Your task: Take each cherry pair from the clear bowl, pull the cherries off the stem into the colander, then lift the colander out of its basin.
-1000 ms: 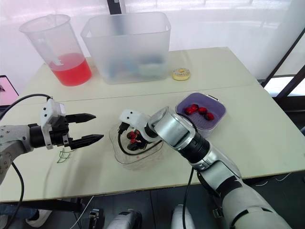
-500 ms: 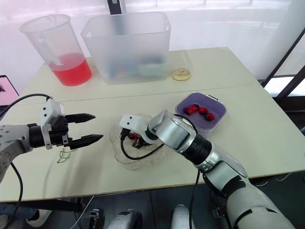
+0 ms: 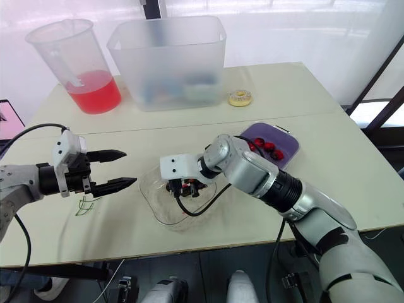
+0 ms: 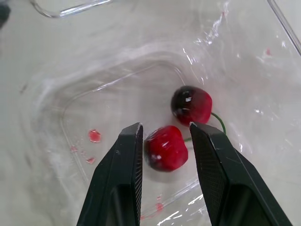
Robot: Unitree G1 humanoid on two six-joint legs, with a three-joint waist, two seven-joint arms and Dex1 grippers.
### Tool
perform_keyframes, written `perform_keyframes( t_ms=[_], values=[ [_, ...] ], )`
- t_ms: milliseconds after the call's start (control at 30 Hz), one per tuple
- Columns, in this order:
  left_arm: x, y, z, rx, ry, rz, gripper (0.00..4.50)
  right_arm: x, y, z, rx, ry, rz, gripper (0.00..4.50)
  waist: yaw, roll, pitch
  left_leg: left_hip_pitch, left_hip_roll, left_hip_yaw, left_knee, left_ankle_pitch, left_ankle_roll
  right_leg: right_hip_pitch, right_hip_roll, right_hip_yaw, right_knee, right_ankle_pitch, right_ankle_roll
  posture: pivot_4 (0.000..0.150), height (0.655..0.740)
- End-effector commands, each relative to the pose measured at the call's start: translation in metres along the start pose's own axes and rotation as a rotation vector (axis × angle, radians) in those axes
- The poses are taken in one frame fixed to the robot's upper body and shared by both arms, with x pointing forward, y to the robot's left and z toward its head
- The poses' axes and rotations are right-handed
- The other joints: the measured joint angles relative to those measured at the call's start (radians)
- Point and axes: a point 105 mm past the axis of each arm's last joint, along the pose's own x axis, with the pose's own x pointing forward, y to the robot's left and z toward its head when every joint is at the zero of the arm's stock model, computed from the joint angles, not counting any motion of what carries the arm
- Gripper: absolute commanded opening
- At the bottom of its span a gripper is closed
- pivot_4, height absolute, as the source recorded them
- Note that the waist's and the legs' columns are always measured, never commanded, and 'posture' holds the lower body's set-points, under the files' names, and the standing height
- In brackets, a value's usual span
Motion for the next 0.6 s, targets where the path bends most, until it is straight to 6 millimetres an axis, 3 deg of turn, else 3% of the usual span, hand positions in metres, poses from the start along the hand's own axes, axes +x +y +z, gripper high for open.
perform_keyframes(
  t_ms=[33, 267, 367, 467, 600],
  values=[
    [0.000, -0.001, 0.009, 0.042, -0.018, -0.004, 4.50, -0.010, -0.011, 0.010, 0.180, 0.003, -0.038, 1.64, 0.000, 0.000, 0.000, 0.000, 0.000, 0.000, 0.000, 0.000, 0.000, 0.000, 0.000, 0.000, 0.000, 0.000, 0.000, 0.150, 0.7400],
    [-0.001, -0.002, 0.008, 0.041, -0.013, -0.003, 4.50, 0.004, -0.006, -0.001, 0.246, 0.074, -0.058, 1.64, 0.001, 0.000, 0.000, 0.000, 0.000, -0.001, 0.000, 0.000, 0.000, 0.000, -0.001, 0.000, 0.000, 0.000, 0.000, 0.150, 0.7400],
    [-0.002, -0.002, 0.007, 0.038, -0.007, -0.002, 4.50, 0.002, -0.004, 0.002, 0.258, 0.063, -0.055, 2.45, 0.000, 0.000, 0.000, 0.000, 0.000, 0.000, 0.000, 0.000, 0.000, 0.000, -0.001, 0.000, 0.000, 0.000, 0.000, 0.150, 0.7400],
    [-0.002, -0.002, 0.005, 0.033, -0.001, -0.003, 4.50, 0.004, 0.000, 0.002, 0.259, 0.065, -0.046, 3.92, 0.000, 0.000, 0.000, 0.000, 0.000, 0.000, 0.000, 0.000, 0.000, 0.000, 0.000, 0.000, 0.000, 0.000, 0.000, 0.150, 0.7400],
    [-0.001, -0.003, 0.004, 0.040, 0.007, -0.011, 4.50, 0.010, 0.003, -0.001, 0.280, 0.081, -0.040, 3.92, 0.001, 0.000, 0.000, 0.000, 0.000, 0.000, 0.000, 0.000, 0.000, 0.000, -0.001, 0.000, 0.000, 0.000, 0.000, 0.150, 0.7400]
  ],
)
